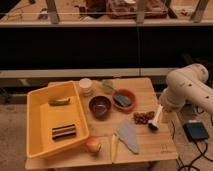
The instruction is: Place towel in paper cup
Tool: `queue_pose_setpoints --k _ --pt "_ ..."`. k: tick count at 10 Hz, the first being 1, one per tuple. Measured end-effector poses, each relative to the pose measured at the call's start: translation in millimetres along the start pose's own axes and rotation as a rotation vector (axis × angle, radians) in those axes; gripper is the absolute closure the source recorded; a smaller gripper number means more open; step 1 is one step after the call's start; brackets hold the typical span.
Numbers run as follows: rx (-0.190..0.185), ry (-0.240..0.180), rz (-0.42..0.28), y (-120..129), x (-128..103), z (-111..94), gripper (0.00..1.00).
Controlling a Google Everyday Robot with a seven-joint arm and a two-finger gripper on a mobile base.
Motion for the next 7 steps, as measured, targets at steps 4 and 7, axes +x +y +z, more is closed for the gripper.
queue_pose_setpoints --k 4,7 --pt "0.0 0.0 0.0 0.0 0.0 0.0 0.35" --pt "0.01 0.002 -0.039 6.0 -6.7 1.0 0.35"
